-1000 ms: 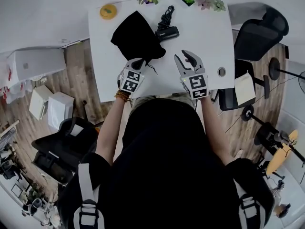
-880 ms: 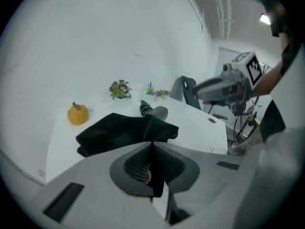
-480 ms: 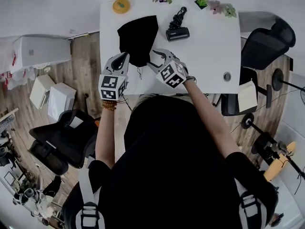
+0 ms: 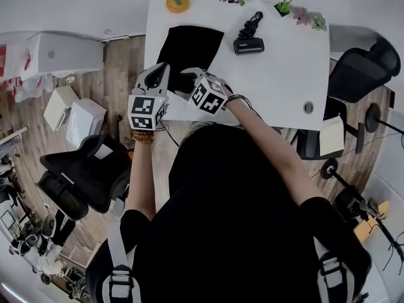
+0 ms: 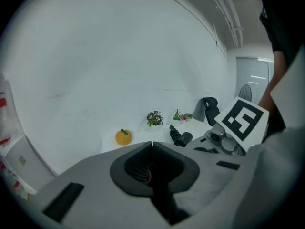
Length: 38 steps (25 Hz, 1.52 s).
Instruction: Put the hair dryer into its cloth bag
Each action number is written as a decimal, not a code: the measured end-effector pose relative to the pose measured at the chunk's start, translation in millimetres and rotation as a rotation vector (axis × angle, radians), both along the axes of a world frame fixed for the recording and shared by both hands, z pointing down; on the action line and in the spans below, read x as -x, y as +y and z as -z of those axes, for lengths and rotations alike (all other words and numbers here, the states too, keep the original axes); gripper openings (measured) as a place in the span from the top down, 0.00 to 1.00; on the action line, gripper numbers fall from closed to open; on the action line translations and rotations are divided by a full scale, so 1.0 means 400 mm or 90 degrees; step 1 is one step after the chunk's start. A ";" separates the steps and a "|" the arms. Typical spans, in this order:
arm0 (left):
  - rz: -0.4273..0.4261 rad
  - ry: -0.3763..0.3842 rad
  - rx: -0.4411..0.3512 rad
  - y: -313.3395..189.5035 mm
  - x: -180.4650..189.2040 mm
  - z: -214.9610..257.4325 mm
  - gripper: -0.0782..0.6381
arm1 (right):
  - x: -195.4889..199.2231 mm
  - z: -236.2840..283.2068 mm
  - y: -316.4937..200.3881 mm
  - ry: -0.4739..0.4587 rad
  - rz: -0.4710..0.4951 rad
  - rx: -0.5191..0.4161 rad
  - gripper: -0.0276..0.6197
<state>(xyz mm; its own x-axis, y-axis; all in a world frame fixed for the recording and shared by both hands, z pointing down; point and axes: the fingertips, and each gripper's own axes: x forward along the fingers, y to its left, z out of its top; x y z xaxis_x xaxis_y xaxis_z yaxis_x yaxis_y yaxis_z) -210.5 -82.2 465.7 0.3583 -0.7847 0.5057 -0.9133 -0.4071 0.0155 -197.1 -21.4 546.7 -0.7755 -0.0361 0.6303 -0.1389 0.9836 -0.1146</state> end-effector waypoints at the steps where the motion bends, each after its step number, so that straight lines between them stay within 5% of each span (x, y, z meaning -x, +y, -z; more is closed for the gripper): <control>1: -0.015 -0.026 0.000 0.007 0.006 -0.022 0.85 | -0.009 -0.017 0.000 0.015 -0.002 -0.002 0.58; 5: -0.206 -0.218 0.056 0.096 -0.016 -0.228 0.84 | -0.103 -0.070 -0.002 0.048 -0.047 0.028 0.58; 7: -0.340 -0.296 0.116 0.162 -0.039 -0.358 0.68 | -0.152 -0.086 -0.007 0.059 -0.077 0.042 0.58; 10: -0.515 -0.407 0.165 0.240 -0.049 -0.502 0.62 | -0.196 -0.091 -0.015 0.059 -0.117 0.052 0.58; 13: -0.576 -0.453 0.170 0.250 -0.049 -0.563 0.62 | -0.219 -0.089 -0.019 0.057 -0.140 0.058 0.58; 16: -0.557 -0.405 0.169 0.231 -0.073 -0.551 0.83 | -0.228 -0.090 -0.017 0.064 -0.141 0.049 0.58; 23: -0.387 -0.093 0.126 0.132 -0.179 -0.320 0.84 | -0.196 -0.082 0.011 0.082 -0.083 -0.006 0.58; 26: -0.336 0.004 0.081 0.087 -0.207 -0.211 0.84 | -0.193 -0.081 -0.032 0.111 -0.131 -0.070 0.61; 33: -0.323 0.001 0.017 0.055 -0.201 -0.114 0.84 | -0.208 -0.022 -0.125 0.075 -0.242 -0.117 0.87; 38: -0.300 -0.063 0.001 0.024 -0.180 -0.075 0.85 | -0.242 0.112 -0.199 0.045 -0.280 -0.212 0.90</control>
<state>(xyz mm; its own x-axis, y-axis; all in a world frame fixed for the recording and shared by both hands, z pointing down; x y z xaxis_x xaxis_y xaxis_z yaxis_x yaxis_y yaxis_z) -138.4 -72.5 495.7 0.6250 -0.5475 0.5564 -0.6259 -0.7774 -0.0618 -100.2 -100.9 501.9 -0.5987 -0.5528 0.5796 -0.5402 0.8130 0.2174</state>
